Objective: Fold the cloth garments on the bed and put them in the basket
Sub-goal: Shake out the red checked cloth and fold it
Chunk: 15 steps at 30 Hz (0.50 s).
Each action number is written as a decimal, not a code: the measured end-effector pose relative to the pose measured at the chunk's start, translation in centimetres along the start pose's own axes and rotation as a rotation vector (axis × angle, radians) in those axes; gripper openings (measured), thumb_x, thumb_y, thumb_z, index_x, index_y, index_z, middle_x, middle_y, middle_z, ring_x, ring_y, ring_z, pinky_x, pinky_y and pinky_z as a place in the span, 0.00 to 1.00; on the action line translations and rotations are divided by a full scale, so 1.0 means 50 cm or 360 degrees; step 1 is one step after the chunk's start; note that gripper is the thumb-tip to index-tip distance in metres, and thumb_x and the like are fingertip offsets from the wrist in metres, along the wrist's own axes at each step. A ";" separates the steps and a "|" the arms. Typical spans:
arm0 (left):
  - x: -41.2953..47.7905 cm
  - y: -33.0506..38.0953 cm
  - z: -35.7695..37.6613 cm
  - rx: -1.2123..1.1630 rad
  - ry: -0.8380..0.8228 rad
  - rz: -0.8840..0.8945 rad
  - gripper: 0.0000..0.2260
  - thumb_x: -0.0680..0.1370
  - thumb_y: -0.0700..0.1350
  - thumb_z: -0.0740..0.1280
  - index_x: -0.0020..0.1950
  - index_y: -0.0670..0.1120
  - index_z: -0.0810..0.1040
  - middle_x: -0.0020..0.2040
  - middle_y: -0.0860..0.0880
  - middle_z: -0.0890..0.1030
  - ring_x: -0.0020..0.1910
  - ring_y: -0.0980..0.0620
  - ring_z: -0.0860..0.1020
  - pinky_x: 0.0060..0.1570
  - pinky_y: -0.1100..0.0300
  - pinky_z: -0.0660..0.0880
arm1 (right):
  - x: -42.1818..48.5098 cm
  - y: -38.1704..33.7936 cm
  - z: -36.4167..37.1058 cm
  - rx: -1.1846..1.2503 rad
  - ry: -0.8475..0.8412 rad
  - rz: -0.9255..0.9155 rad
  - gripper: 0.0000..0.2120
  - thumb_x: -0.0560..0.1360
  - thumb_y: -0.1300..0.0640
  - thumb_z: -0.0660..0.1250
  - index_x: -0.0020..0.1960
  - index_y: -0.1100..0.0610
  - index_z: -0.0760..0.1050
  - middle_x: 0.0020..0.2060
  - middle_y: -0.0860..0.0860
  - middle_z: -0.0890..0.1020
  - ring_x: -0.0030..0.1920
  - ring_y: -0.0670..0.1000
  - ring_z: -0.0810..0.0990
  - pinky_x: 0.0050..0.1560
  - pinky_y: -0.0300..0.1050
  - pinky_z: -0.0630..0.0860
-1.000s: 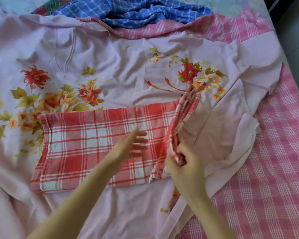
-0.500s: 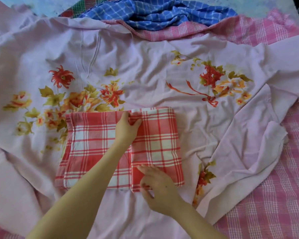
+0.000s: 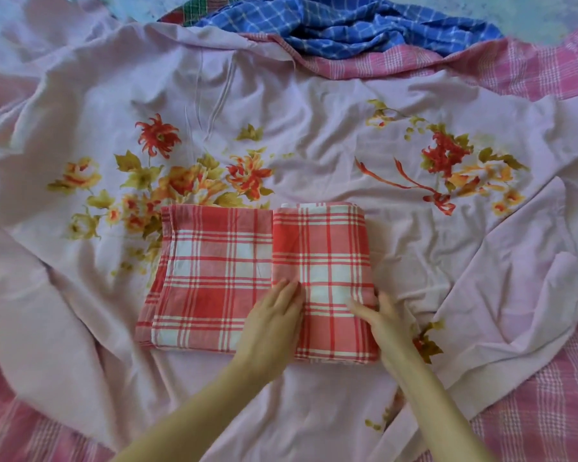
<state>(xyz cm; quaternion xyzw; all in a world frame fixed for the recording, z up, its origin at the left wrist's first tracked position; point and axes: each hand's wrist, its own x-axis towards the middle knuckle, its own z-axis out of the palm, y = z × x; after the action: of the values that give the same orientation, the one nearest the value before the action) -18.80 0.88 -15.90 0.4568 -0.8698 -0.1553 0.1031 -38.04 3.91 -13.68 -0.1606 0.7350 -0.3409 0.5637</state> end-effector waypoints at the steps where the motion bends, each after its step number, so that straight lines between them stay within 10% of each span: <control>1: -0.041 -0.010 0.014 -0.0021 -0.0178 0.0114 0.20 0.76 0.45 0.56 0.64 0.40 0.76 0.64 0.44 0.76 0.65 0.44 0.74 0.58 0.49 0.75 | -0.010 -0.015 0.010 0.0120 -0.0100 0.0012 0.19 0.68 0.59 0.74 0.56 0.50 0.73 0.51 0.52 0.83 0.51 0.54 0.82 0.48 0.50 0.79; 5: -0.111 -0.048 -0.028 -0.0657 -0.0347 -0.0266 0.17 0.80 0.43 0.59 0.68 0.47 0.73 0.69 0.56 0.71 0.68 0.58 0.68 0.68 0.62 0.65 | -0.082 -0.083 0.090 0.0039 -0.0237 -0.0232 0.24 0.69 0.72 0.67 0.56 0.49 0.69 0.52 0.55 0.81 0.47 0.51 0.81 0.46 0.49 0.79; 11: -0.164 -0.150 -0.185 -0.2374 0.0350 -0.1754 0.12 0.82 0.45 0.57 0.47 0.45 0.78 0.38 0.51 0.84 0.37 0.54 0.83 0.39 0.60 0.79 | -0.185 -0.150 0.360 -0.1041 0.0111 -0.0953 0.39 0.65 0.51 0.63 0.74 0.53 0.56 0.64 0.55 0.73 0.61 0.58 0.75 0.58 0.52 0.74; 15: -0.205 -0.234 -0.208 -0.2519 0.0459 -0.2109 0.17 0.82 0.52 0.52 0.47 0.45 0.77 0.31 0.51 0.82 0.31 0.53 0.77 0.31 0.59 0.70 | -0.208 -0.088 0.537 -0.1766 -0.0305 -0.0964 0.29 0.74 0.55 0.62 0.72 0.59 0.58 0.63 0.57 0.70 0.62 0.60 0.72 0.56 0.52 0.71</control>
<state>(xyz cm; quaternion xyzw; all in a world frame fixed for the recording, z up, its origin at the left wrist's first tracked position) -0.77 1.29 -10.85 0.6588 -0.0738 -0.6507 0.3703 -10.22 -1.35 -6.74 -0.6590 0.6705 -0.0379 0.3386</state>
